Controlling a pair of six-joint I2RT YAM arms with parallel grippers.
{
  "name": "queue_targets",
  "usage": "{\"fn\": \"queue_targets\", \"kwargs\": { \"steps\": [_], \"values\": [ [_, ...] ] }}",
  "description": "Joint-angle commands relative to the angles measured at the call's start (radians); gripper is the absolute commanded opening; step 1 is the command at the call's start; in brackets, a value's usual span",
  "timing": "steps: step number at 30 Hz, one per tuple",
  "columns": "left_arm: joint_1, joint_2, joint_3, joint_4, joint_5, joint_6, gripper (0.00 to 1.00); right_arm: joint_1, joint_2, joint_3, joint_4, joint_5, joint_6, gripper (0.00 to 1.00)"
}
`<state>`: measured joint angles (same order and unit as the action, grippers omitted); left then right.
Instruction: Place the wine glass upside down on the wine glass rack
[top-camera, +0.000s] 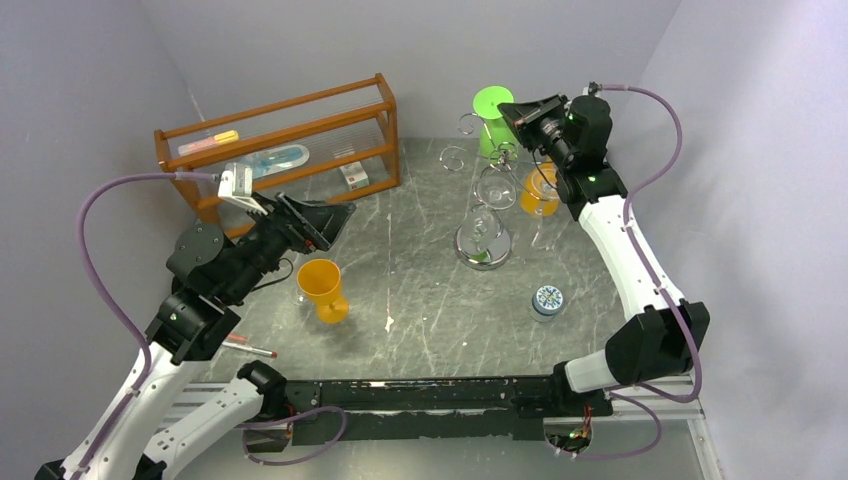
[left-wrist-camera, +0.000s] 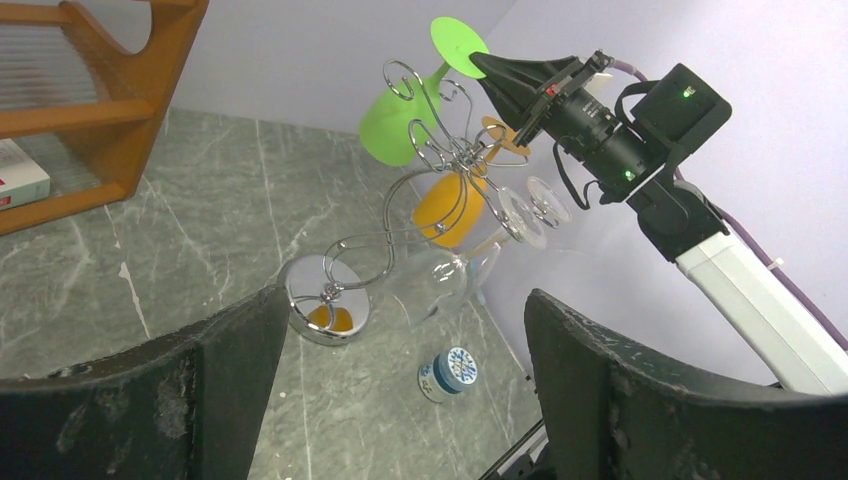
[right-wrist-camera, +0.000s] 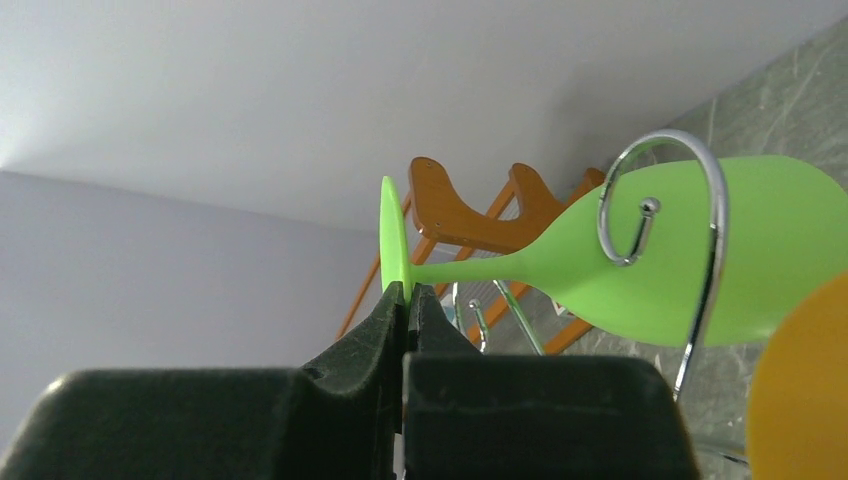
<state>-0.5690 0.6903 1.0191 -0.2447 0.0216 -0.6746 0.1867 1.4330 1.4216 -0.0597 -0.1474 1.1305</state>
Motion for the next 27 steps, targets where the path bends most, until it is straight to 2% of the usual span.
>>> {"fn": "queue_targets", "kwargs": {
  "steps": [1,8,19,27],
  "values": [
    [0.001,-0.005,0.024,-0.025,-0.020,-0.008,0.91,-0.016,-0.044,-0.018,-0.026,-0.003,0.023,0.00],
    [0.002,-0.005,0.023,-0.030,-0.020,-0.008,0.91,-0.021,-0.080,-0.014,-0.097,0.072,0.002,0.00],
    [0.001,-0.001,0.019,-0.034,-0.020,-0.016,0.91,-0.028,-0.161,-0.091,-0.069,0.188,0.018,0.00],
    [0.002,-0.005,0.018,-0.043,-0.020,-0.017,0.91,-0.044,-0.130,-0.085,-0.070,0.182,-0.006,0.00]
  ]
}}
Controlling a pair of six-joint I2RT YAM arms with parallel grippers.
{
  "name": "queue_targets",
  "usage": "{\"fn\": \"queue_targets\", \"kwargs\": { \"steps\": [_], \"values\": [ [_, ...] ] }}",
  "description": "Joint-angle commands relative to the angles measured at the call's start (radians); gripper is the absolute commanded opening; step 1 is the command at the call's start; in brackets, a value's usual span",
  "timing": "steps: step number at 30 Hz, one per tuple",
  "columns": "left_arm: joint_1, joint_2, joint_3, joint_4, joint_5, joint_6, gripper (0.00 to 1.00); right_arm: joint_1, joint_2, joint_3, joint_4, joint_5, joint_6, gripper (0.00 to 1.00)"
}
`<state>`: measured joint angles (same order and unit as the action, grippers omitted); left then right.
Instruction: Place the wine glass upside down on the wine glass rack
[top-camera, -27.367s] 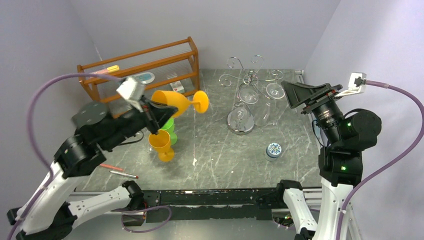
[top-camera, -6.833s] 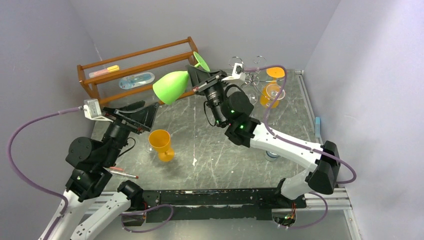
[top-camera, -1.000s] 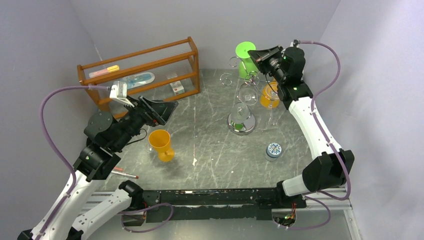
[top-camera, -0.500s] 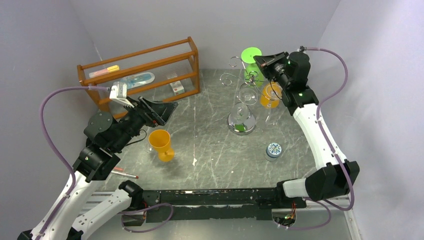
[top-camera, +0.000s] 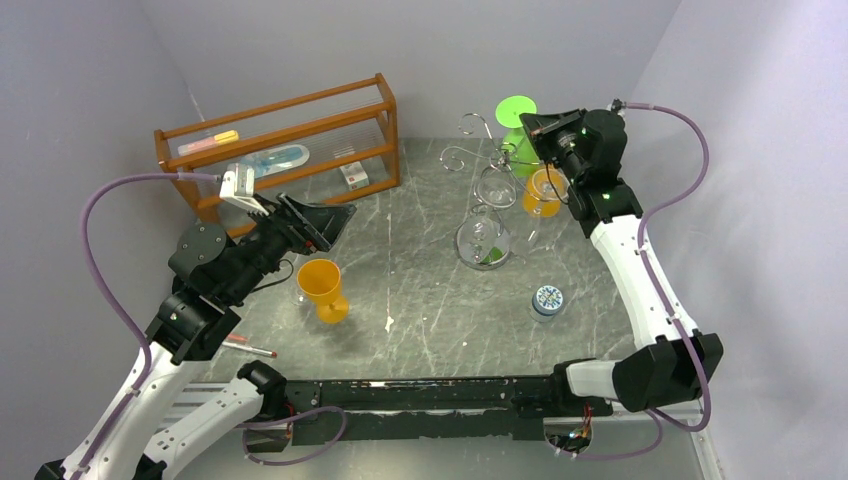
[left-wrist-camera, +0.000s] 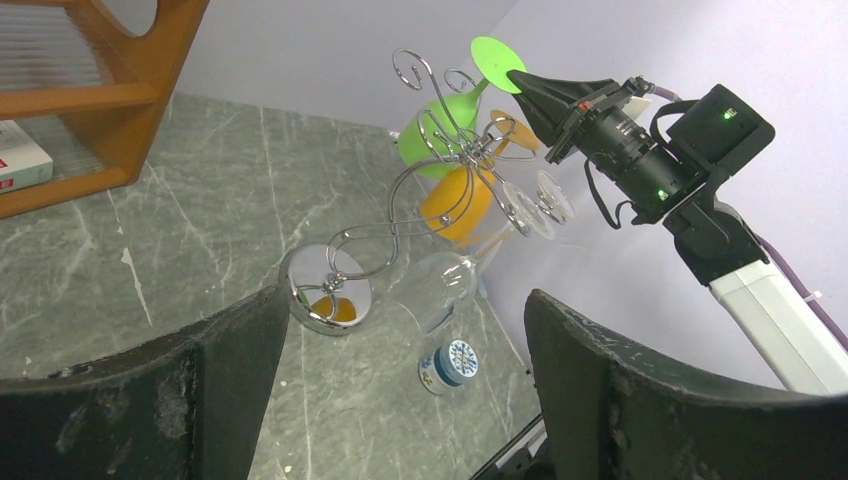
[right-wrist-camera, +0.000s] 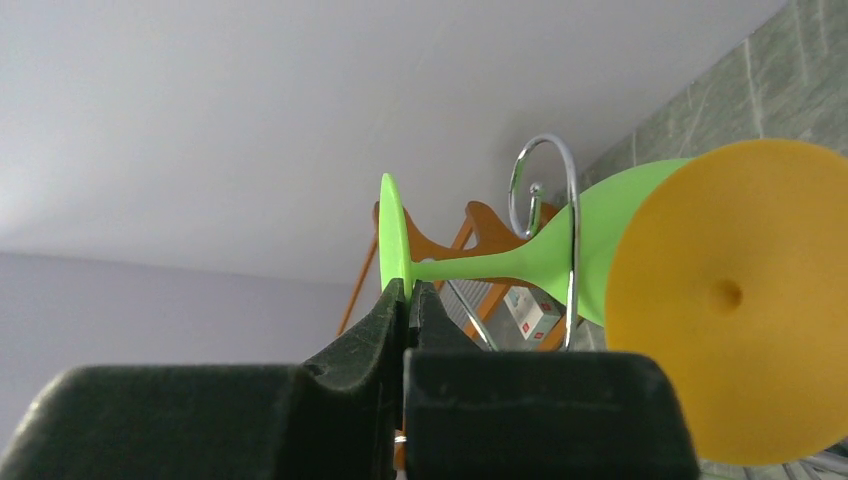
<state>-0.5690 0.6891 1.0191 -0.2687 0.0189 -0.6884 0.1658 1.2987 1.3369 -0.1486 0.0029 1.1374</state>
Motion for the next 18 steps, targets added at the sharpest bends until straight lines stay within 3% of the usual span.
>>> {"fn": "queue_targets", "kwargs": {
  "steps": [1,15,18],
  "values": [
    [0.001,-0.006,0.017,-0.019,-0.017,-0.003,0.91,-0.023,0.001,-0.010,0.026,0.031,-0.010,0.00],
    [0.002,0.003,0.012,-0.014,-0.017,-0.003,0.91,-0.046,0.042,-0.007,0.065,0.072,-0.036,0.00],
    [0.002,0.003,0.015,-0.022,-0.048,0.000,0.91,-0.049,0.060,0.000,0.075,0.068,-0.037,0.04]
  ]
}}
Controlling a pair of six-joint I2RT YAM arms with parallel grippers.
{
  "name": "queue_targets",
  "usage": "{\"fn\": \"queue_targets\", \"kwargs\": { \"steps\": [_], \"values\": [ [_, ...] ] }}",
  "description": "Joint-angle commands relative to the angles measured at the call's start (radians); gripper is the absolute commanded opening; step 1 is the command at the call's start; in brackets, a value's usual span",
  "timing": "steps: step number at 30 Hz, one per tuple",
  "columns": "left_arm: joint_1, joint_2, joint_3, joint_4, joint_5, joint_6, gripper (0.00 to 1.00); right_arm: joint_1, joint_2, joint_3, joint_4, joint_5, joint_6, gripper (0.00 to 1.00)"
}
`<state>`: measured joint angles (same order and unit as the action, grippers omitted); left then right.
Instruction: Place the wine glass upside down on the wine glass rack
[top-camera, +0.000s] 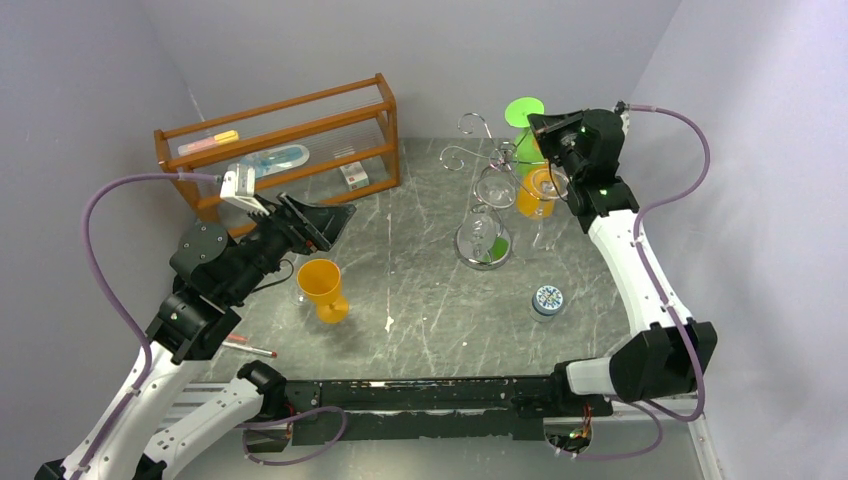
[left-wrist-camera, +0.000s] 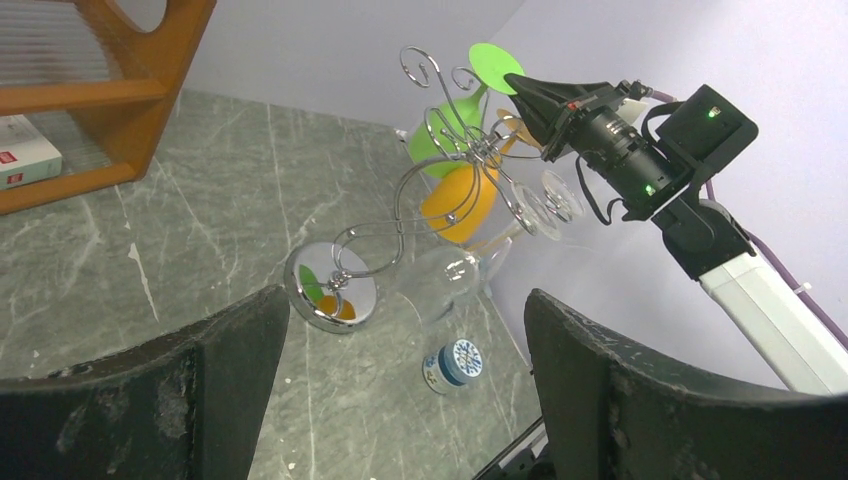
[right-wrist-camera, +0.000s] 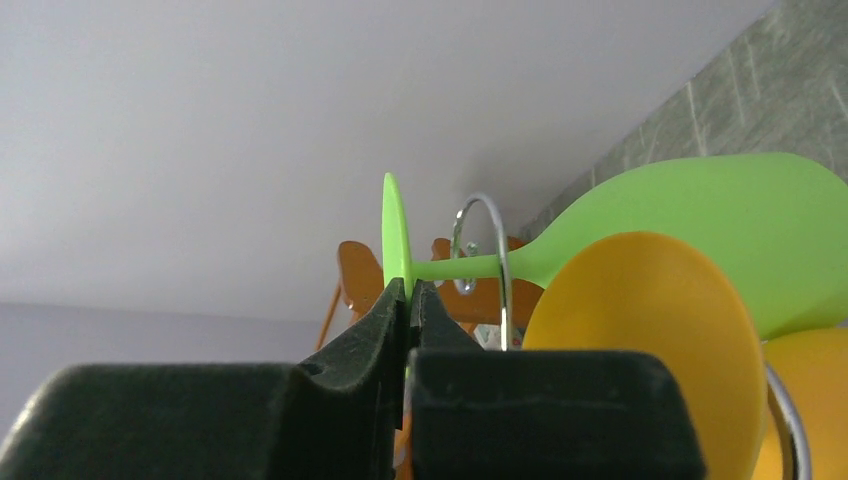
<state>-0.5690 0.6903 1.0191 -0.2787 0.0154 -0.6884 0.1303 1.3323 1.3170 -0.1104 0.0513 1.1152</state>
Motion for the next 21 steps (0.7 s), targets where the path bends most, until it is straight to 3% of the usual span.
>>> {"fn": "queue_targets", "kwargs": {
  "steps": [1,21],
  "values": [
    [0.001,0.001,0.018,-0.014,-0.048,0.001,0.91,-0.013,0.031,0.022,0.041,0.020,-0.015,0.05],
    [0.002,0.005,0.021,-0.029,-0.059,0.001,0.90,-0.017,0.116,0.087,0.088,-0.033,-0.056,0.04]
  ]
}}
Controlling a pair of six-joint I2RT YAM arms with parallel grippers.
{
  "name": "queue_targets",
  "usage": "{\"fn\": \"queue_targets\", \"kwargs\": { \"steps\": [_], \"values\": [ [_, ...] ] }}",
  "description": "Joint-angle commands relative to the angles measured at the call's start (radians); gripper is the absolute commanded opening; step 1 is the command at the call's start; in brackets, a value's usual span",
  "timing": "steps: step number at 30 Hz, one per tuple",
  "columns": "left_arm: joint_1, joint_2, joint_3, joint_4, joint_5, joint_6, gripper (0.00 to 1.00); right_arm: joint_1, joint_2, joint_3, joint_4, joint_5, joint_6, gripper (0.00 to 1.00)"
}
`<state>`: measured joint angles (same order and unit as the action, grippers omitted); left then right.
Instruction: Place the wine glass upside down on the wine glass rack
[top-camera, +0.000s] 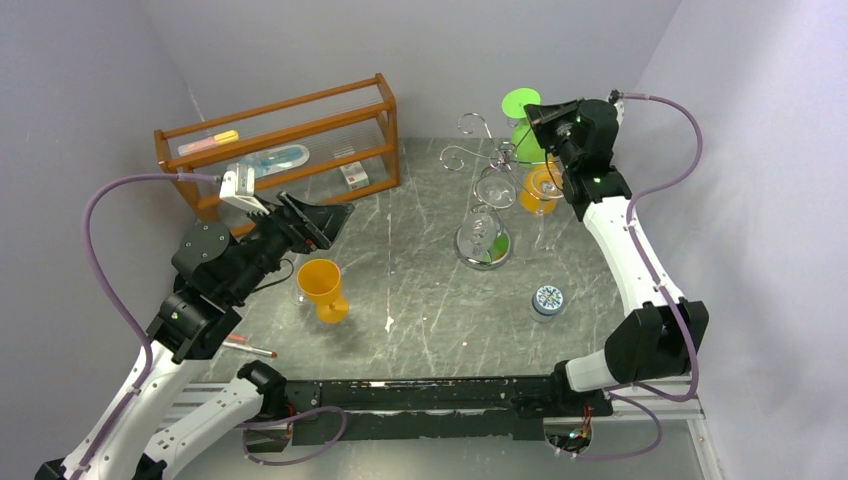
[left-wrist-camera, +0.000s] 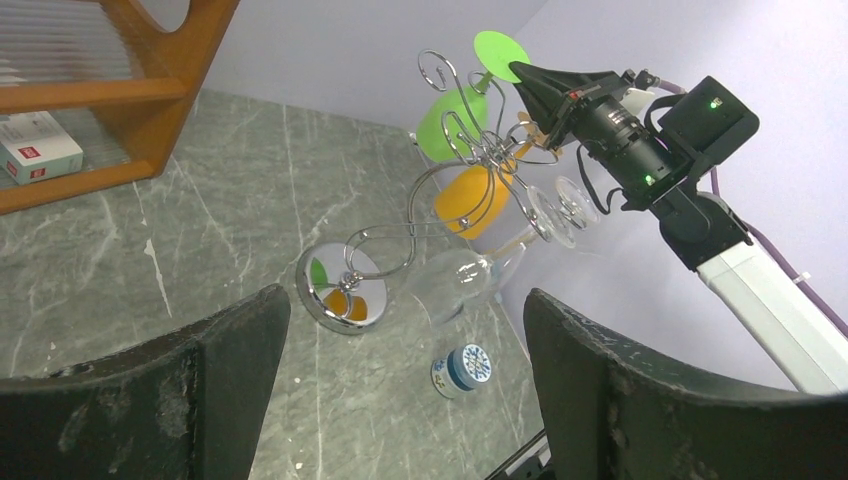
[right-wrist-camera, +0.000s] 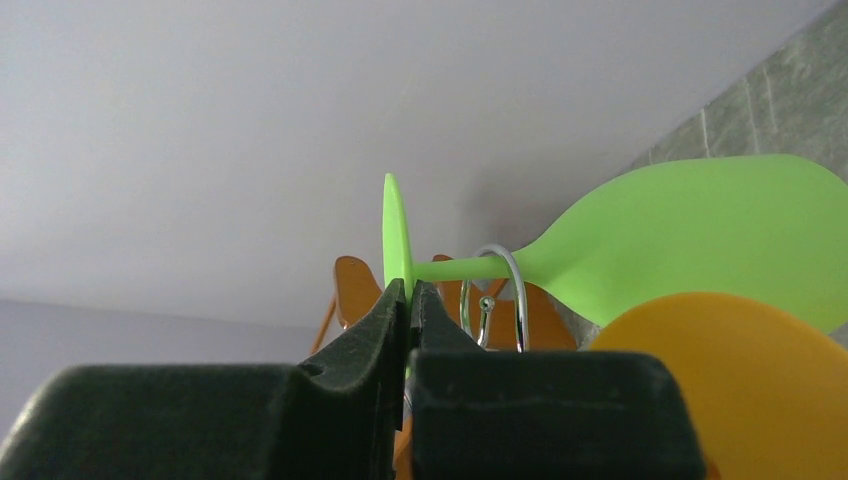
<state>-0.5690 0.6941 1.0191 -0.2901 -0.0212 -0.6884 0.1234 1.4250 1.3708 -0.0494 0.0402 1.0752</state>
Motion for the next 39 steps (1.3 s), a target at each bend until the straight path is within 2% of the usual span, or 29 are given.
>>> {"fn": "queue_targets", "kwargs": {
  "steps": [1,5,10,16,25,31,39],
  "values": [
    [0.002,0.001,0.022,-0.019,-0.024,0.001,0.90,-0.009,0.026,0.035,0.030,-0.032,-0.020,0.04],
    [0.001,0.001,0.022,-0.023,-0.026,0.003,0.90,-0.009,0.037,0.044,0.029,-0.070,-0.035,0.06],
    [0.001,0.001,0.021,-0.024,-0.025,0.001,0.90,-0.010,0.038,0.053,0.007,-0.101,-0.042,0.13],
    [0.001,0.002,0.021,-0.030,-0.027,0.000,0.90,-0.010,0.032,0.078,-0.041,-0.109,-0.054,0.36],
    [0.002,0.004,0.016,-0.040,-0.033,-0.002,0.90,-0.010,-0.024,0.069,-0.082,-0.112,-0.084,0.54],
    [0.001,0.008,0.012,-0.041,-0.026,-0.011,0.90,-0.009,-0.061,0.054,-0.106,-0.131,-0.104,0.60],
    [0.003,0.005,-0.001,-0.052,-0.031,-0.013,0.91,-0.010,-0.111,0.025,-0.128,-0.146,-0.099,0.63]
  ]
}}
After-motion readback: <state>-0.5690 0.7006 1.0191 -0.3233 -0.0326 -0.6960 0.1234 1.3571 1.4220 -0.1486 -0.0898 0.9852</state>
